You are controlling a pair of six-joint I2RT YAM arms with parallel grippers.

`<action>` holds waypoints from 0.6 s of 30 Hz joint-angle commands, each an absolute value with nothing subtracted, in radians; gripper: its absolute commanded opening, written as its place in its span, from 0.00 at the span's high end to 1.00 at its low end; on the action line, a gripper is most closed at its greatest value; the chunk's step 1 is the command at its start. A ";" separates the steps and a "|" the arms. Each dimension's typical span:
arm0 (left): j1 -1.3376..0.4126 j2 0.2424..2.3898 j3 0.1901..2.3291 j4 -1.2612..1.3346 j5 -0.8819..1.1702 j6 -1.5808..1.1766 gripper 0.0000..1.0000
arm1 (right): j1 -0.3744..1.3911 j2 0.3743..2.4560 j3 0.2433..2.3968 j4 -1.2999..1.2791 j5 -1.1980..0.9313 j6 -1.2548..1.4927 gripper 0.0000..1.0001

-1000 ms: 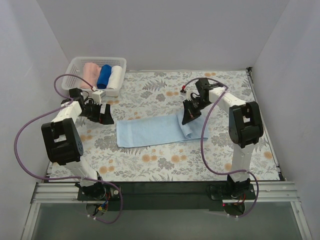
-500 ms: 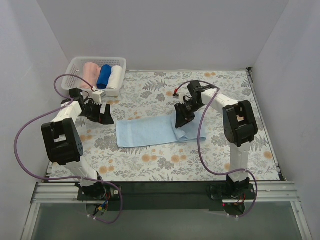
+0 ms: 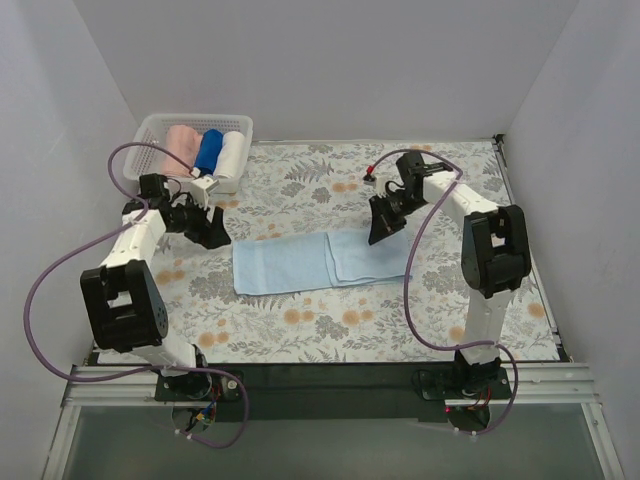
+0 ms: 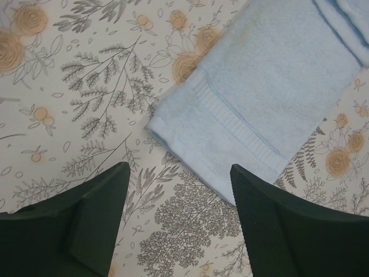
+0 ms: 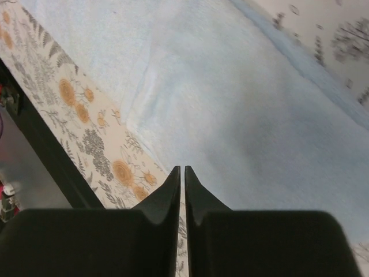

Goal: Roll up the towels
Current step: Fold the towel

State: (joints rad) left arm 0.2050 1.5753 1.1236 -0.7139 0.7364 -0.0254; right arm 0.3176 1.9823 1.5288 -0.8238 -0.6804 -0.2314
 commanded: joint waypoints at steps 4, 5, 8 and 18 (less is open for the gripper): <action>0.089 1.548 1.051 -0.764 0.715 0.037 0.54 | 0.215 1.905 1.436 -0.888 -0.505 -0.374 0.92; 0.072 1.552 1.040 -0.767 0.707 0.038 0.57 | 0.207 1.902 1.428 -0.887 -0.491 -0.386 0.92; 0.015 1.578 1.011 -0.767 0.669 0.025 0.64 | 0.187 1.907 1.398 -0.871 -0.431 -0.414 0.93; -0.104 1.823 1.113 -0.700 0.557 -0.077 0.82 | 0.193 1.916 1.172 -0.812 -0.503 -0.423 0.92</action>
State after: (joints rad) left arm -0.1066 1.7710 1.0336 -0.7429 0.6102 -0.0463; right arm 0.1856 1.9316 1.2366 -0.8299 -0.4923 -0.3965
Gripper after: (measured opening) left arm 0.190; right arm 0.076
